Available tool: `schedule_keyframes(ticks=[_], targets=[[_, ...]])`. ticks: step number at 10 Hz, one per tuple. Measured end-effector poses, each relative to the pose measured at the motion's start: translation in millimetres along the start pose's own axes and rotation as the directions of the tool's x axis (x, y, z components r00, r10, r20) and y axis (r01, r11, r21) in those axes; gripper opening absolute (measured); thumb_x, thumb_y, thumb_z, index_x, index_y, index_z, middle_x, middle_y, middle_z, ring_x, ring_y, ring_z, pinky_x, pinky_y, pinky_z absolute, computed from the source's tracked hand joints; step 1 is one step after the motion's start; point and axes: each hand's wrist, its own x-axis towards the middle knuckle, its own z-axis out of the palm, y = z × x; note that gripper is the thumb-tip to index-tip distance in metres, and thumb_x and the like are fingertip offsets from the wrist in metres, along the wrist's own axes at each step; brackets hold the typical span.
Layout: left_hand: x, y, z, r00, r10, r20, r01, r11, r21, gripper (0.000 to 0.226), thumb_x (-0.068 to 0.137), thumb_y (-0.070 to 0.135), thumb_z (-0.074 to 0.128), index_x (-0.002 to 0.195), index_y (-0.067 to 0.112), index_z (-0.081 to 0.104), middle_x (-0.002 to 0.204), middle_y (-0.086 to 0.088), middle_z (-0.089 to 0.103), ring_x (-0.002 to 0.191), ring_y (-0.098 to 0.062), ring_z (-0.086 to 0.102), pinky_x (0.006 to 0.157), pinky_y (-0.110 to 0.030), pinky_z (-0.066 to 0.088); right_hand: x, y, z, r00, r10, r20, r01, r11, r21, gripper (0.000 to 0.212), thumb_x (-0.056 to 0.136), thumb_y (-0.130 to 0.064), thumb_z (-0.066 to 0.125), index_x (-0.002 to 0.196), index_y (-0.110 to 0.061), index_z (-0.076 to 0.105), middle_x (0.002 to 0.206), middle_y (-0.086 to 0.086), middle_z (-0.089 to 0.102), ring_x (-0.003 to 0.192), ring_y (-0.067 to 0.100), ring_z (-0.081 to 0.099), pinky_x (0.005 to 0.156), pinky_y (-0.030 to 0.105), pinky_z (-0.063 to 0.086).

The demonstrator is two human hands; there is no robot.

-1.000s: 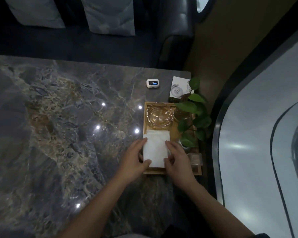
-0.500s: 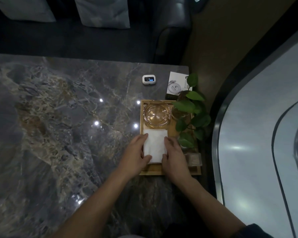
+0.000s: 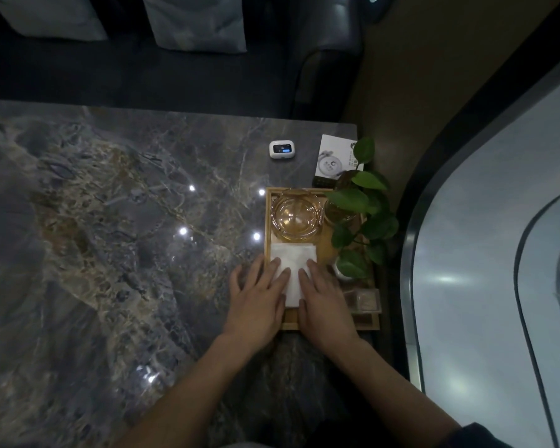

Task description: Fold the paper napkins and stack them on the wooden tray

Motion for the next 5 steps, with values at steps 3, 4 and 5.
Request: schedule_keyframes(ticks=[3,4,5], targets=[[-7,0,-12,0.998,0.008,-0.070,-0.015,0.995,-0.098,0.046,0.092,0.034,0.041,0.135,0.022,0.052,0.145,-0.001,0.048,0.141,-0.022,0.028,0.113,-0.046,0.020,-8,-7,-12,0.996,-0.018,-0.091,0.022,0.998,0.050,0.051,0.093,-0.017,0.050,0.142,-0.012,0.039,0.157,0.013,0.026,0.144,0.027,0.023,0.119,0.041,0.023],[-15,-2,-22,0.985,-0.005,-0.172,-0.023,0.987,-0.160,0.042,0.093,0.035,0.037,0.127,0.021,0.058,0.136,-0.002,0.056,0.135,-0.021,0.037,0.109,-0.040,0.023,-13,-12,-21,0.983,-0.028,-0.183,0.045,0.995,0.086,0.040,0.093,-0.016,0.052,0.133,-0.011,0.051,0.149,0.013,0.040,0.139,0.027,0.035,0.114,0.042,0.034],[-29,-1,-39,0.961,-0.016,-0.276,-0.032,0.985,-0.171,0.039,0.094,0.034,0.035,0.115,0.021,0.066,0.128,-0.001,0.061,0.129,-0.021,0.043,0.106,-0.038,0.025,-23,-22,-31,0.954,-0.060,-0.292,0.085,0.993,0.076,0.027,0.091,-0.013,0.057,0.116,-0.008,0.065,0.136,0.017,0.055,0.126,0.031,0.051,0.104,0.043,0.043]])
